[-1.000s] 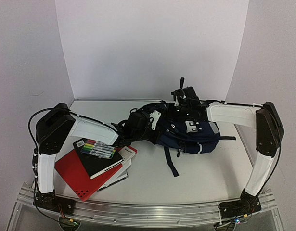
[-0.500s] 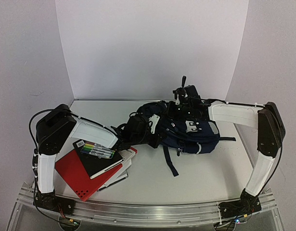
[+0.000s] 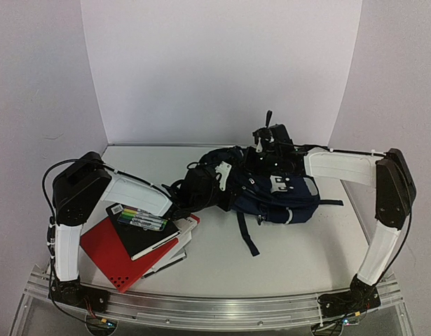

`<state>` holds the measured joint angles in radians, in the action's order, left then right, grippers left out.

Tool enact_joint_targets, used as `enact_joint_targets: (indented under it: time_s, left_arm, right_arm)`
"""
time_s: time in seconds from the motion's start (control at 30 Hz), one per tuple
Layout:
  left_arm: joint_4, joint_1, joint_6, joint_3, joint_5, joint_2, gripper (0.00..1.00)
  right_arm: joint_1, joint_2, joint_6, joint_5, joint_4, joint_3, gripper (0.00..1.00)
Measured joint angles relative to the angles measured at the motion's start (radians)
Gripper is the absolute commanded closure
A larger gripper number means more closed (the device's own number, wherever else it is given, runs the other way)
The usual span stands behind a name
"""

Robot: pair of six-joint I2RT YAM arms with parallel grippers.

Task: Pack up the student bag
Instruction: Unzip the student bag at the center of the board.

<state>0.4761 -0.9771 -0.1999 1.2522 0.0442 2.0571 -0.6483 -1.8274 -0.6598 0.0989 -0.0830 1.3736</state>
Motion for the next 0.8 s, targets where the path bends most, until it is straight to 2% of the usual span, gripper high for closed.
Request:
enact_joint_targets:
  time_s: [0.2, 0.43, 0.8]
  left_arm:
    - [0.005, 0.002, 0.022, 0.000, 0.019, 0.000, 0.71]
    - [0.004, 0.002, 0.076, 0.000, 0.056, 0.001, 0.60]
    - [0.029, -0.007, 0.170, 0.024, 0.176, 0.042, 0.57]
  right_arm:
    - [0.000, 0.001, 0.000, 0.009, 0.002, -0.002, 1.00]
    - [0.002, 0.001, -0.003, 0.022, 0.015, -0.002, 1.00]
    - [0.008, 0.001, -0.014, 0.033, 0.026, -0.002, 1.00]
